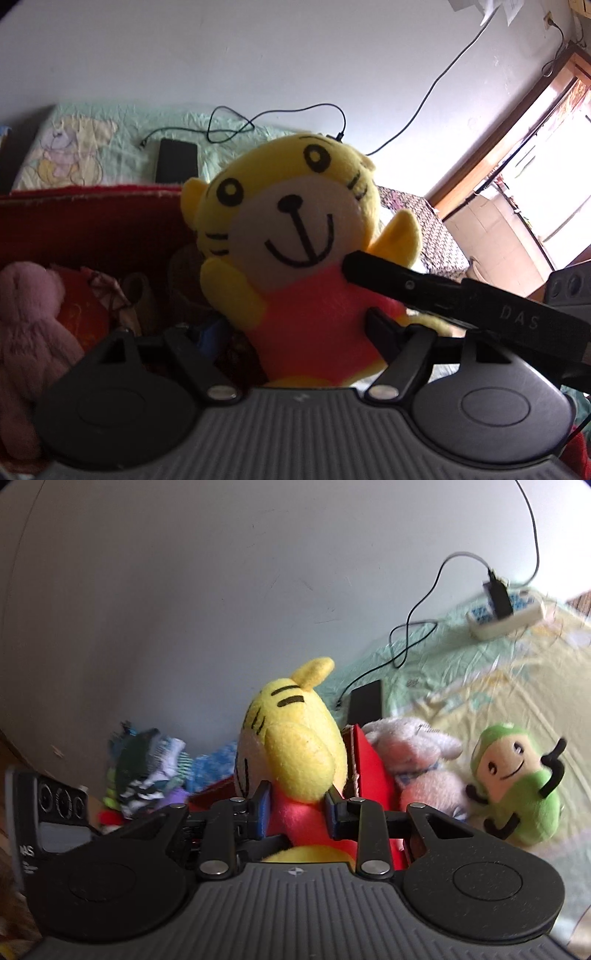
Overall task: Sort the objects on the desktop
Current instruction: 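Lift the yellow tiger with both grippers and carry it toward the box, then lower the yellow tiger into the red box beside the bear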
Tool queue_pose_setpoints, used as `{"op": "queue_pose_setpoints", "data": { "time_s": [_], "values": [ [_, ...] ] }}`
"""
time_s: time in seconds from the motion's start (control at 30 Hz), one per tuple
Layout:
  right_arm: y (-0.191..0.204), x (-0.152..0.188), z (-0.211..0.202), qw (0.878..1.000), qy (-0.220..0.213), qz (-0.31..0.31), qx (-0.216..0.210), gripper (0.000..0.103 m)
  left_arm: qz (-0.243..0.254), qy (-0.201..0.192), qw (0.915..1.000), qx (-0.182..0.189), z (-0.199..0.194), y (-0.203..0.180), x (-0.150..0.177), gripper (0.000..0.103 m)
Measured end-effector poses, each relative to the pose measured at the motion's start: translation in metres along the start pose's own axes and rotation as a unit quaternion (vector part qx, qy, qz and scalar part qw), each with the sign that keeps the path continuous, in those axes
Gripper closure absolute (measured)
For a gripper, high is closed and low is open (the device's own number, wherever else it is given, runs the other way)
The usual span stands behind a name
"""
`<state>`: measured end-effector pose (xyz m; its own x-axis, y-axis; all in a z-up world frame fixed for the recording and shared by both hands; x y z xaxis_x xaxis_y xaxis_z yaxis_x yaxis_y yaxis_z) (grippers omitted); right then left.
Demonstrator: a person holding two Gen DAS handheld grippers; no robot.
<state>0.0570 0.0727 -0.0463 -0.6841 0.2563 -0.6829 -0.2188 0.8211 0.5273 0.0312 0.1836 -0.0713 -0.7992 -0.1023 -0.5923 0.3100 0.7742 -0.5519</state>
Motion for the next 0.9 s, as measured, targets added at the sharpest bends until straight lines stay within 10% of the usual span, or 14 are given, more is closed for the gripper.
{"op": "queue_pose_setpoints", "data": {
  "time_s": [0.9],
  "values": [
    [-0.002,0.036,0.059,0.991,0.012,-0.036,0.126,0.076,0.023,0.063,0.9970,-0.040,0.023,0.077,0.009,0.031]
  ]
}}
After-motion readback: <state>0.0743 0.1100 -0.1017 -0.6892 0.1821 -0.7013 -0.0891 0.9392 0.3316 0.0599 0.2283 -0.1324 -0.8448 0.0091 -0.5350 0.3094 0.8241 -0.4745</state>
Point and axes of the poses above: each gripper's, at about its wrist camera, not at the fingertips, and z roughly the way its jaws point, y to its left, x to its underside, the point moved 10 cm from there along z, roughly the way its jaws point, and after that the axes turned 5 degrees about x, right-handed, at the moved point
